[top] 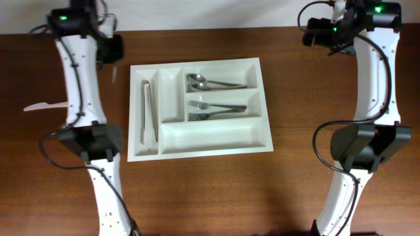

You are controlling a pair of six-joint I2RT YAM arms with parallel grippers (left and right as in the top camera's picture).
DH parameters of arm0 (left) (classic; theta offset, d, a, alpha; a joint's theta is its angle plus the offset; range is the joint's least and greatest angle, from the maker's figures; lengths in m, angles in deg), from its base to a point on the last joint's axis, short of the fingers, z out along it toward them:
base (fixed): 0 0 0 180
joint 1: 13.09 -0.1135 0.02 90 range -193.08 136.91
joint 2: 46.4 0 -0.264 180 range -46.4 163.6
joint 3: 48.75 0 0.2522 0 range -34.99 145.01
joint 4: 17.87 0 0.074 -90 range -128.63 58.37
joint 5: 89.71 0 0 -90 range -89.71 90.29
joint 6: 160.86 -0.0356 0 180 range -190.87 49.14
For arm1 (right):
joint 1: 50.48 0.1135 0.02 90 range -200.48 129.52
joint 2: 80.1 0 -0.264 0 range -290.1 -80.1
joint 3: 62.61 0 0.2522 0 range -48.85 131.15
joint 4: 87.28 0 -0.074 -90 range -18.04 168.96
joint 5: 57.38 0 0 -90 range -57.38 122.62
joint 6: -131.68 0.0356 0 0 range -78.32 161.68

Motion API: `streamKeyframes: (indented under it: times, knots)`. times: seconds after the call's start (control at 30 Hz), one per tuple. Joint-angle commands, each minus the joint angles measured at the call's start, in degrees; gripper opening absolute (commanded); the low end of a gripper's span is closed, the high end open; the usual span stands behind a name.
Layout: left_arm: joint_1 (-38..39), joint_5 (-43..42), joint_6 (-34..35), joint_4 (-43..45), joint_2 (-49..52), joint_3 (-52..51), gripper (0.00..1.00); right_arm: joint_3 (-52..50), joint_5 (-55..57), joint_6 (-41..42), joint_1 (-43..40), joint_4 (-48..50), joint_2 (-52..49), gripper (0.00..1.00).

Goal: Pack container
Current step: 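Carry the spoon with the left gripper over the tray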

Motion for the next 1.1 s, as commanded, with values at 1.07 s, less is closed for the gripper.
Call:
streamKeyframes:
  times: [1.07]
  knots:
    - [15.8,-0.5,17.4,-0.9,-0.5,-12.3,0.02,-0.3,0.3,0.2,-0.1,0.0,-0.2,0.99]
